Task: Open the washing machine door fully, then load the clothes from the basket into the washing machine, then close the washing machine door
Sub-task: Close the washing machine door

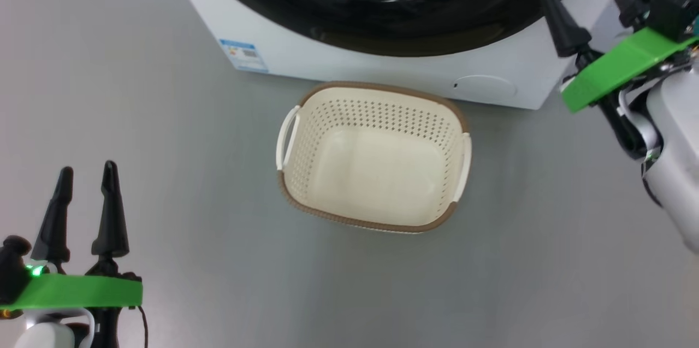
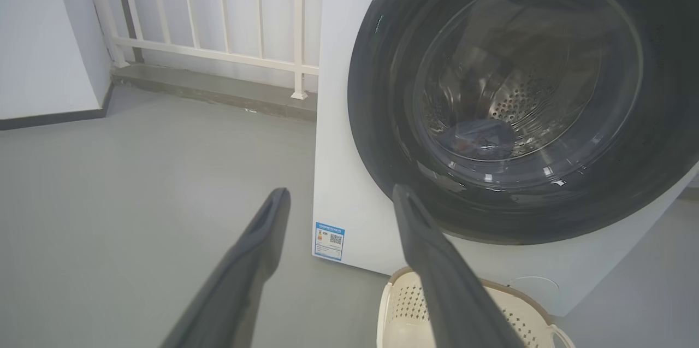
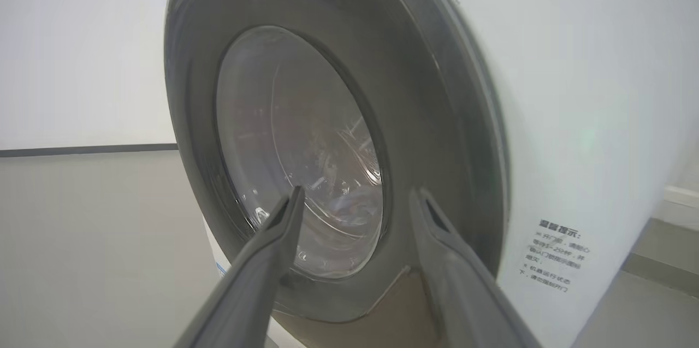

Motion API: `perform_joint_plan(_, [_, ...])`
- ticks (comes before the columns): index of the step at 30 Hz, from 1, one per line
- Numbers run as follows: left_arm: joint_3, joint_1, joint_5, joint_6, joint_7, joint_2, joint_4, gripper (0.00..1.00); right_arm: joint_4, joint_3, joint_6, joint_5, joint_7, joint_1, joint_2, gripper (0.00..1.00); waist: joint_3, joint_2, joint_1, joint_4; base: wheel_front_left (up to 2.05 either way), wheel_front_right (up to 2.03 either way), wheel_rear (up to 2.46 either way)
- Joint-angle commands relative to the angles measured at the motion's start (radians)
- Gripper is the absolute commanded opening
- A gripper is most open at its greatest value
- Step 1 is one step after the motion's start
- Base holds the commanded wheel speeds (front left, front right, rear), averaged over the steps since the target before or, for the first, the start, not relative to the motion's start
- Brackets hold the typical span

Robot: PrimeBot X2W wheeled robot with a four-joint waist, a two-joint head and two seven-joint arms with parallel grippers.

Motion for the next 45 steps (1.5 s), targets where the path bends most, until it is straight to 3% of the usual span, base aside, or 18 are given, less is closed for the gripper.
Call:
perform_joint_plan(1, [0.041,0.005,0.014,-0.002,-0.006,0.046,-0.02,1.0,-0.038,-0.006,-0.007,0.001,-0.005,0.055,0.014,1.0,-0.078,0.0,0.0001,-0.08,0.0,0.0,0.0])
perform_joint_plan(24, [0.059,0.119,0.056,-0.002,-0.006,0.033,-0.043,1.0,-0.254,-0.2,-0.007,-0.042,-0.005,0.491,0.077,1.0,-0.263,0.0,0.0001,-0.301,0.0,0.0,0.0])
perform_joint_plan(36, [0.015,0.158,0.048,-0.002,-0.006,0.036,-0.063,1.0,-0.351,-0.344,-0.007,-0.074,-0.005,0.694,0.141,1.0,-0.292,0.0,0.0001,-0.339,0.0,0.0,0.0])
perform_joint_plan(45, [0.008,0.157,0.052,-0.002,-0.006,0.024,-0.052,1.0,-0.368,-0.378,-0.007,-0.097,-0.005,0.748,0.155,1.0,-0.293,0.0,0.0001,-0.334,0.0,0.0,0.0])
